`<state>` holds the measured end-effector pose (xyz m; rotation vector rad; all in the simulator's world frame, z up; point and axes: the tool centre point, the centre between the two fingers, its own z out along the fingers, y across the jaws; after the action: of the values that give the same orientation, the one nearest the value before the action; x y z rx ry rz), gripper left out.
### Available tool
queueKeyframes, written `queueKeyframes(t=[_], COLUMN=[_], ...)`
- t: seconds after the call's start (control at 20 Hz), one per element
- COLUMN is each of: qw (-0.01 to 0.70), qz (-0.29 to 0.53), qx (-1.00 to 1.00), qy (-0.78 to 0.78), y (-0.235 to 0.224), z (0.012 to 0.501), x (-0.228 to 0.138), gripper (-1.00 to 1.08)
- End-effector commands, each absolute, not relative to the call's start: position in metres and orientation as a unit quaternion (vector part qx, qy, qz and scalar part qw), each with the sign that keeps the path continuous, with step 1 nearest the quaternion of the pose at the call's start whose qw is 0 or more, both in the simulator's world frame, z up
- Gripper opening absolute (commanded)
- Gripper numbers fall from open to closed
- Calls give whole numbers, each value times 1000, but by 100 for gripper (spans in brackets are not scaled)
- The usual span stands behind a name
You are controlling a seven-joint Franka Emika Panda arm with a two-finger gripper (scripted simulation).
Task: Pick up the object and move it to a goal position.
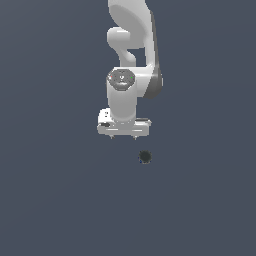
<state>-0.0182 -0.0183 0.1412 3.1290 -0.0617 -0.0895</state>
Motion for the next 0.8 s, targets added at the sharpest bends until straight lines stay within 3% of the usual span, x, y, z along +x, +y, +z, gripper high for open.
queueKeyframes(t=[0.0, 0.75], qw=[5, 10], qz=[-29, -33], qx=[999, 999], qy=[-20, -16], y=[-18, -25], z=[141, 137], x=[-18, -14], gripper=[100, 100])
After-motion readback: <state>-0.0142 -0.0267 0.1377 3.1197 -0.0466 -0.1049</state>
